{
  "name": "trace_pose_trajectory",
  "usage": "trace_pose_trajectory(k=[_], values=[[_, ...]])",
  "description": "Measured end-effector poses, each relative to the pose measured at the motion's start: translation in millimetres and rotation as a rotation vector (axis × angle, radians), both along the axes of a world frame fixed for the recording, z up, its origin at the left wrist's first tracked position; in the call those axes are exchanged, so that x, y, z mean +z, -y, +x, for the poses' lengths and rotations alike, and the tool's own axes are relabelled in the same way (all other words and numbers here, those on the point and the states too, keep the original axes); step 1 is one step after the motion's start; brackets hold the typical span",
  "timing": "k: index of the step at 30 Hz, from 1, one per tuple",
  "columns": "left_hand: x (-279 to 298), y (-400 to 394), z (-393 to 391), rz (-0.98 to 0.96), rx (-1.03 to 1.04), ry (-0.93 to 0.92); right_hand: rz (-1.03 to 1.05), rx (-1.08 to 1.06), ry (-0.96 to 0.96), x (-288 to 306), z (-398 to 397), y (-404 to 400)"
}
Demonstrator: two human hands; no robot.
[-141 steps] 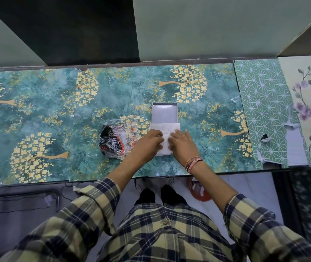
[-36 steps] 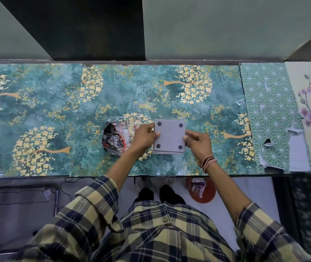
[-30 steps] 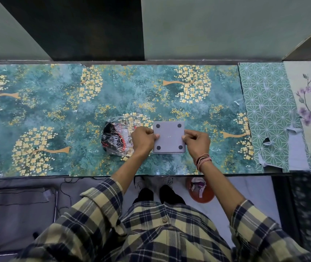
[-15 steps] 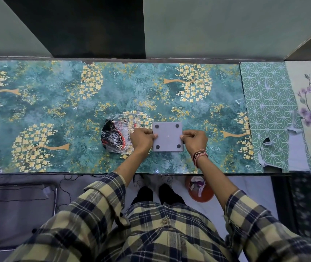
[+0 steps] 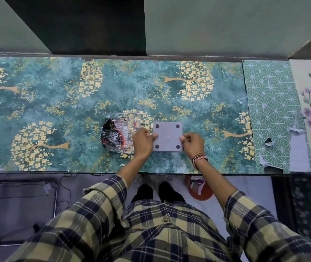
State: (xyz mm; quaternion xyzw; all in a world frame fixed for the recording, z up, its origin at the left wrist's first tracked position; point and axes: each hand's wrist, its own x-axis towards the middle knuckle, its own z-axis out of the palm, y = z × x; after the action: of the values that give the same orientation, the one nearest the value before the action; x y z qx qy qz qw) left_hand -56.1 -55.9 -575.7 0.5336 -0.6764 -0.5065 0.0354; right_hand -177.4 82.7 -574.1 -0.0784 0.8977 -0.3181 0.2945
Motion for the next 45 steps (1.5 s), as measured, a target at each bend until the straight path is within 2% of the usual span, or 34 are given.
trace_pose_trajectory(k=[7, 11, 13, 15, 19, 23, 29, 35, 41, 45], values=[[-5, 2, -1, -0.027, -0.139, 0.053, 0.086, 0.057, 0.136, -4, -8, 3], [-1, 14, -1, 0.063, -0.284, 0.120, -0.082, -0.062, 0.538, 9, -18, -2], [-1, 20, -2, 0.092, -0.293, 0.110, -0.160, -0.096, 0.634, 16, -22, -1], [11, 23, -3, 0.143, -0.220, -0.001, -0.297, -0.180, 0.649, 24, -24, 1], [41, 25, -11, 0.419, 0.071, -0.292, -0.649, -0.410, 0.749, 44, -32, 6], [43, 23, -10, 0.565, 0.288, -0.478, -0.737, -0.500, 0.694, 52, -42, 14], [33, 17, -7, 0.664, 0.420, -0.557, -0.734, -0.501, 0.642, 37, -32, 12], [31, 20, -2, 0.833, 0.322, -0.444, -0.877, -0.377, 0.611, 29, -22, 6], [25, 22, 2, 0.900, 0.385, -0.539, -0.685, -0.321, 0.723, 23, -16, -1], [25, 20, 9, 0.938, 0.199, -0.499, -0.708, -0.364, 0.676, 28, -28, -3]])
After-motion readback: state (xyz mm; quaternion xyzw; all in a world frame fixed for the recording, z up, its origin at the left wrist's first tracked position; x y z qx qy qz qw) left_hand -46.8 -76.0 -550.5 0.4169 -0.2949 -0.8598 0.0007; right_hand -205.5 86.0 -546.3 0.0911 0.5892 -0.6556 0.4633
